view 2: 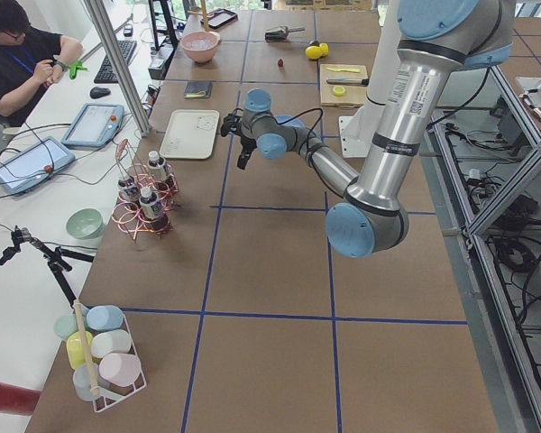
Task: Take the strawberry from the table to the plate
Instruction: 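Release the plate and withdraw the left arm away from it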
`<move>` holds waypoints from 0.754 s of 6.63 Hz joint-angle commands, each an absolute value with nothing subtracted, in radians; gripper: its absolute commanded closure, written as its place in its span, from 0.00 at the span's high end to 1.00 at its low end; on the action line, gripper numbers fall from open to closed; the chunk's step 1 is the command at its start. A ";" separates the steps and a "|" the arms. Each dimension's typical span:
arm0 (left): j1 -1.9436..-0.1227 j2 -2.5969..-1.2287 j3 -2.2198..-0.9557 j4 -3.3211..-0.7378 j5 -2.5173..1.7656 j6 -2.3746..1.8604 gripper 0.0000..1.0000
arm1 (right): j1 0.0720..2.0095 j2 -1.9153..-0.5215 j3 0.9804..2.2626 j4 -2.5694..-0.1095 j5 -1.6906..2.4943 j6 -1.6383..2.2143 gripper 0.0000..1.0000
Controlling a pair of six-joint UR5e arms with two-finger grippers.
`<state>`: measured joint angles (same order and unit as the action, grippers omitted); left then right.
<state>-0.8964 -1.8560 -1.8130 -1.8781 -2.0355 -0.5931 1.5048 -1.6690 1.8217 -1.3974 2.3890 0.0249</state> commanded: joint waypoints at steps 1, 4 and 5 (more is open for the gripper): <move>-1.297 -1.693 -1.771 -1.806 -2.206 -0.057 1.00 | 1.502 -1.658 1.856 -1.396 2.387 0.038 1.00; -1.584 -1.632 -1.697 -1.509 -2.304 0.105 1.00 | 1.473 -1.658 1.853 -1.396 2.390 0.038 1.00; -1.645 -1.570 -1.694 -1.468 -2.309 0.227 1.00 | 1.453 -1.658 1.853 -1.396 2.390 0.040 1.00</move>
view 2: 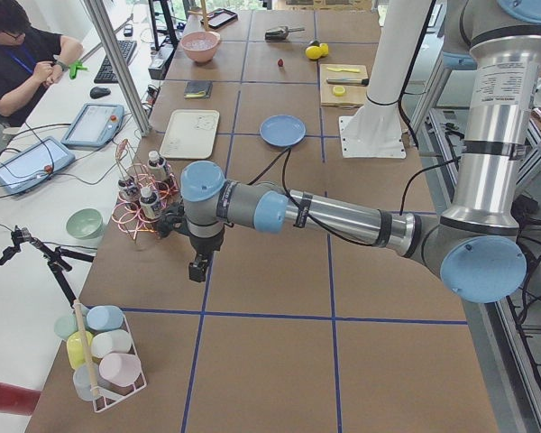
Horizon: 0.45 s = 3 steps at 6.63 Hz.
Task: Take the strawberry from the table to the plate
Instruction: 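Release the plate and withdraw the left arm away from it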
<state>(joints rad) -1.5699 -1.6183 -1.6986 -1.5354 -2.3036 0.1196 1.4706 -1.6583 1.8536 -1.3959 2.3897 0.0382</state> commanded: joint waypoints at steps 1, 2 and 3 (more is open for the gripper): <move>-1.649 -1.518 -1.706 -1.456 -2.307 0.233 1.00 | 1.427 -1.654 1.862 -1.394 2.387 0.054 1.00; -1.648 -1.511 -1.700 -1.457 -2.315 0.233 1.00 | 1.393 -1.667 1.868 -1.384 2.382 0.107 1.00; -1.647 -1.511 -1.707 -1.457 -2.315 0.232 1.00 | 1.341 -1.711 1.864 -1.265 2.372 0.226 1.00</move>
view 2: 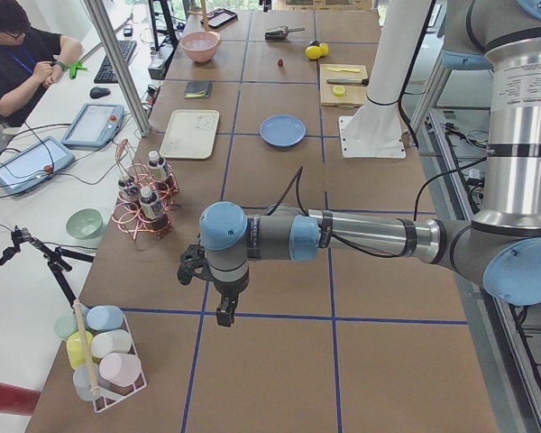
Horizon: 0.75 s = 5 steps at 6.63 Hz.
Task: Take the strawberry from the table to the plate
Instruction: 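Release the plate and withdraw the left arm away from it, then reach the right gripper down to the red strawberry and grasp it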
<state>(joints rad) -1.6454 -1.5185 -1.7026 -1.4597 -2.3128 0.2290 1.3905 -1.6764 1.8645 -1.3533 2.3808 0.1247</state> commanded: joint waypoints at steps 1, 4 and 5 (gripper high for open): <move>-1.647 -1.512 -1.709 -1.457 -2.316 0.233 1.00 | 1.242 -1.751 1.858 -1.106 2.285 0.421 1.00; -1.647 -1.520 -1.715 -1.462 -2.316 0.233 1.00 | 0.874 -1.784 1.836 -0.882 1.957 0.739 1.00; -1.647 -1.523 -1.717 -1.463 -2.316 0.233 1.00 | 0.826 -1.784 1.836 -0.881 1.935 0.791 0.99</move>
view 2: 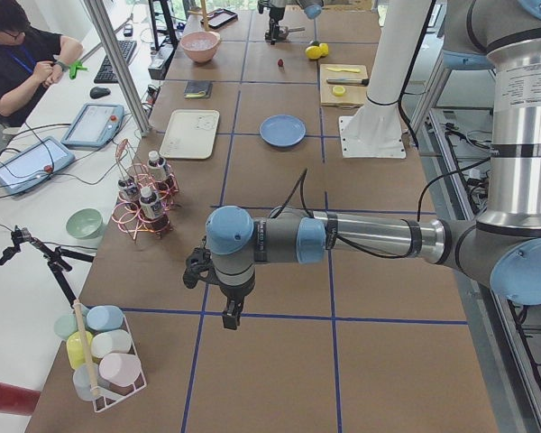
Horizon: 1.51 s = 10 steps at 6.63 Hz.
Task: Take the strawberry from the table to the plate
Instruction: 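Reach the right gripper down to the red strawberry and grasp it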
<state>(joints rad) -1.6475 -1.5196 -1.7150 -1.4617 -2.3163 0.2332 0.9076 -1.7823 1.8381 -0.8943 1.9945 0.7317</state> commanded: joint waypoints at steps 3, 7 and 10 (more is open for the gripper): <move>-1.647 -1.523 -1.721 -1.468 -2.318 0.233 1.00 | 0.753 -1.773 1.799 -0.879 1.898 0.793 0.97; -1.647 -1.523 -1.721 -1.471 -2.318 0.233 1.00 | 0.752 -1.779 1.790 -0.881 1.885 0.787 0.81; -1.647 -1.523 -1.721 -1.471 -2.318 0.233 1.00 | 0.752 -1.775 1.773 -0.881 1.875 0.784 0.77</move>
